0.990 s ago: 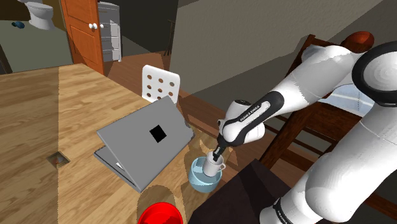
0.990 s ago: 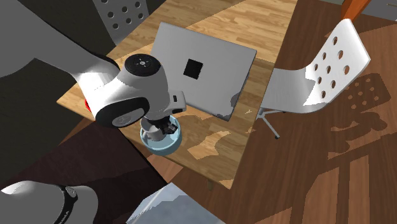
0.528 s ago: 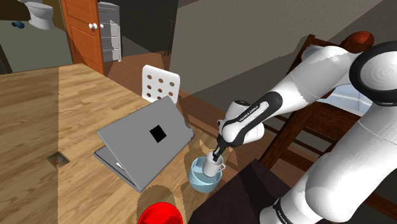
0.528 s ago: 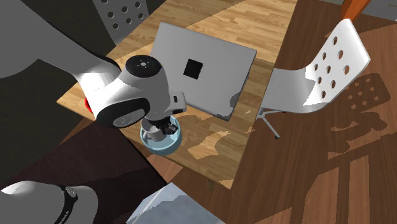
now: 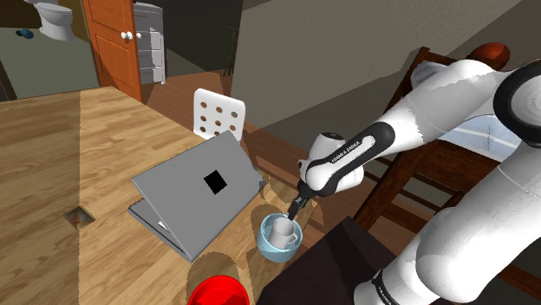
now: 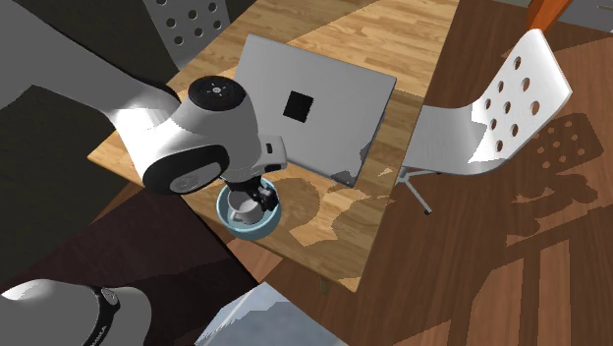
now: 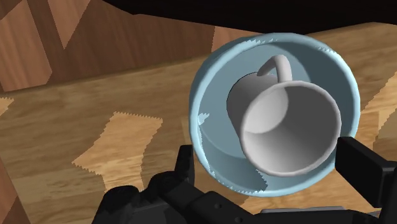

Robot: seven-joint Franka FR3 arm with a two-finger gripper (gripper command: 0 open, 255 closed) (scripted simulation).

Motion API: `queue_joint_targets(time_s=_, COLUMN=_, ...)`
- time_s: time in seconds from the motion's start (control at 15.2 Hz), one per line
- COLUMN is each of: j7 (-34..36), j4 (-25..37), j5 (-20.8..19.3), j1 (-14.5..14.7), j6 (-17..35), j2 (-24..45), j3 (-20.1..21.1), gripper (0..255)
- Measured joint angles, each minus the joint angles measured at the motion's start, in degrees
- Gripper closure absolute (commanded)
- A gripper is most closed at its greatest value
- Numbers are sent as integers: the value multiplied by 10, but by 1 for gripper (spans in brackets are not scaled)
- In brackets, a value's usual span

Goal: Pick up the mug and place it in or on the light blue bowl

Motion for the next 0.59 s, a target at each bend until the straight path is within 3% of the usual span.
queue_joint_targets(time_s=0.2, j7=17, j4=3, j5=-24, j1=-6, j6=-54, j2=-52, j3=-2, gripper=0)
queue_joint_targets(time_s=0.59, j7=18, j4=5, j5=-29, j1=-8, j6=-66, j2=-61, j3=-4, gripper=0)
